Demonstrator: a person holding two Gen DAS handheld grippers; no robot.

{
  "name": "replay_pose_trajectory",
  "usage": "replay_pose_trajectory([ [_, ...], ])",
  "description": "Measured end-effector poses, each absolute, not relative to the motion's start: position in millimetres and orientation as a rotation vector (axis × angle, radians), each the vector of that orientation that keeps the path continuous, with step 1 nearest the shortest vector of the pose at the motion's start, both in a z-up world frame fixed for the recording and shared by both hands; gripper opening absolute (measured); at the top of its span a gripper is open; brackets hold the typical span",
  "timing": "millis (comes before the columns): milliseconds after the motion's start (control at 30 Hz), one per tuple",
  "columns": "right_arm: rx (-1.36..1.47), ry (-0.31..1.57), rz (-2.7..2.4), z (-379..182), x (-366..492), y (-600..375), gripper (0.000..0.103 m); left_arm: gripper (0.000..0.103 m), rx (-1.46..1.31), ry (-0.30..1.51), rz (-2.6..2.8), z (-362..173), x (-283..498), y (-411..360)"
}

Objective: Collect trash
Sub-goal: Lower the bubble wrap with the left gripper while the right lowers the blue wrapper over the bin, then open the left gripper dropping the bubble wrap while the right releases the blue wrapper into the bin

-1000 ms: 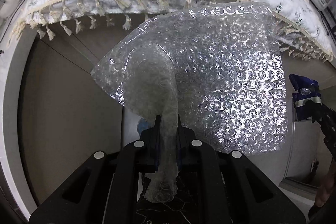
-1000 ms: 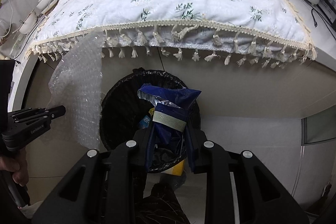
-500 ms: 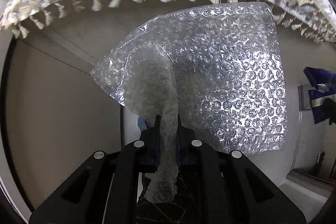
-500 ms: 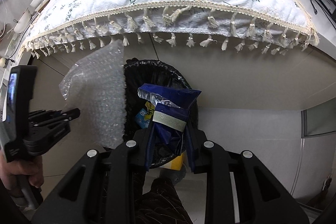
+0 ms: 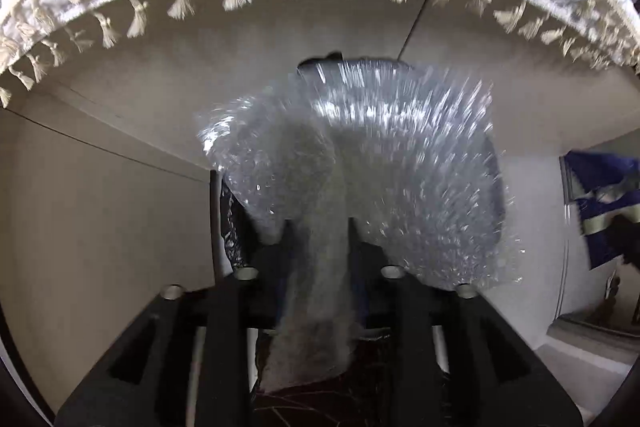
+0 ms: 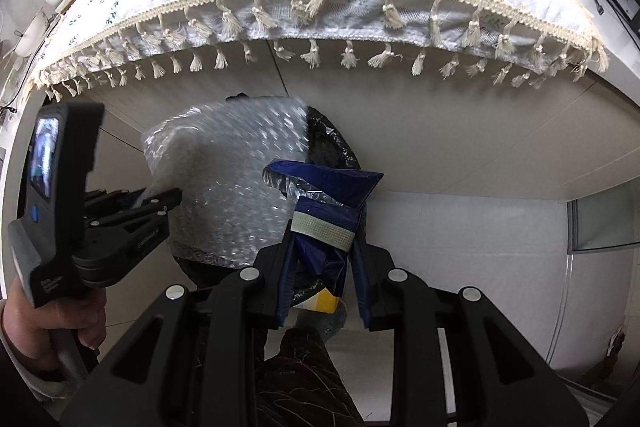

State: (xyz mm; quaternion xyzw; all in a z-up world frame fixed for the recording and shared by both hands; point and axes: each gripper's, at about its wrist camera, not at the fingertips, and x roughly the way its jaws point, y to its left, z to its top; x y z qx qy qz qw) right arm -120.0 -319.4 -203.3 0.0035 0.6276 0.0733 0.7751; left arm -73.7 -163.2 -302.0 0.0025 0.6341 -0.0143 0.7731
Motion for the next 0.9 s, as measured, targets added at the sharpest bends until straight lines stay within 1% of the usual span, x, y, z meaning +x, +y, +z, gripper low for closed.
replay_pose_trajectory([
  [33, 0.007, 1.361, 0.162, -205, -119, -318, 0.024, 0.043, -0.01, 1.36, -0.029, -298, -73, -160],
  [100, 0.009, 1.363, 0.171, -208, -117, -315, 0.024, 0.052, -0.031, 1.347, -0.025, -288, -71, -152],
  [133, 0.01, 1.364, 0.175, -210, -115, -312, 0.024, 0.061, -0.036, 1.34, -0.019, -285, -70, -148],
  [167, 0.013, 1.369, 0.181, -213, -113, -309, 0.024, 0.067, -0.042, 1.331, -0.018, -275, -73, -143],
  [200, 0.016, 1.372, 0.187, -216, -111, -306, 0.024, 0.069, -0.05, 1.319, -0.019, -270, -72, -139],
  [267, 0.017, 1.376, 0.201, -221, -108, -300, 0.024, 0.079, -0.064, 1.303, -0.014, -266, -78, -135],
  [300, 0.015, 1.379, 0.208, -224, -107, -297, 0.024, 0.082, -0.075, 1.294, -0.013, -262, -79, -130],
  [367, 0.01, 1.383, 0.22, -228, -105, -290, 0.024, 0.093, -0.098, 1.282, -0.004, -256, -85, -121],
  [467, 0.008, 1.389, 0.239, -234, -101, -279, 0.024, 0.097, -0.124, 1.264, -0.005, -246, -97, -111],
  [733, -0.021, 1.401, 0.284, -241, -87, -247, 0.024, 0.097, -0.144, 1.262, 0.027, -231, -108, -80],
  [900, -0.026, 1.407, 0.287, -242, -82, -242, 0.033, 0.097, -0.16, 1.268, 0.055, -235, -111, -71],
])
